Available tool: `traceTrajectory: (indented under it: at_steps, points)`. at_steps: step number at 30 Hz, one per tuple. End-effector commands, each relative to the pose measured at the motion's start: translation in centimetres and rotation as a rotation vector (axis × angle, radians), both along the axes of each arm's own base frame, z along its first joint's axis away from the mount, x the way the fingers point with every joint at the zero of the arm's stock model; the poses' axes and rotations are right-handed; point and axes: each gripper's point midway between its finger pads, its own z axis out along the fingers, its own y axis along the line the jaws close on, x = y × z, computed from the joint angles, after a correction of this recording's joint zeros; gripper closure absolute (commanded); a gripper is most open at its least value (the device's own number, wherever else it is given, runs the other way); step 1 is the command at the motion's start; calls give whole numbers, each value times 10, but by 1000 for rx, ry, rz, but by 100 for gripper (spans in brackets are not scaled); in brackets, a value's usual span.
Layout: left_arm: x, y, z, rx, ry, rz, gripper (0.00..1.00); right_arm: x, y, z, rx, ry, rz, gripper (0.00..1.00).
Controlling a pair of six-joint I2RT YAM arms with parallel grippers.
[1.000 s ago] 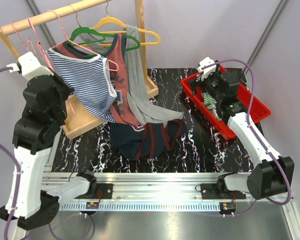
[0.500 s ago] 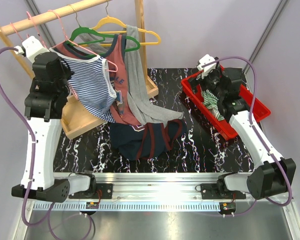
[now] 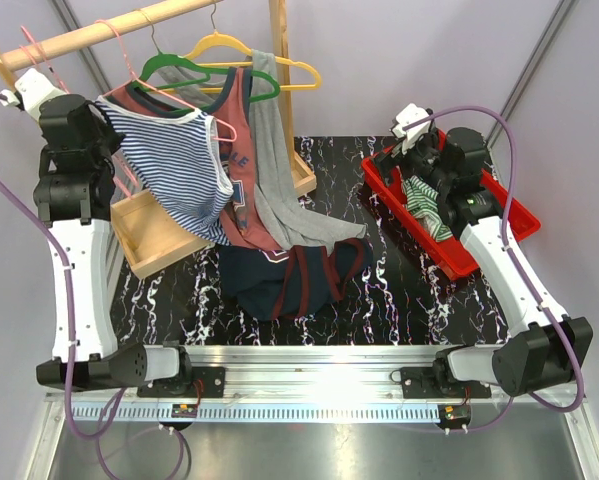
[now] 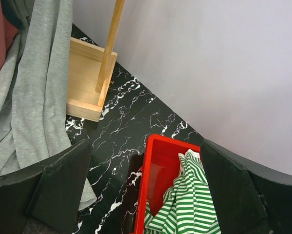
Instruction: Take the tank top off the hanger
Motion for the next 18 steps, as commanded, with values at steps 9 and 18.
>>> traceTrajectory:
  at_steps: [9,18]
  points:
    - [7,-14,-1,-44,-52,-99,100,-5,6,21,20,-30,41,0]
    - [2,-12,-12,-39,-20,-98,100,-7,9,19,28,-23,56,0]
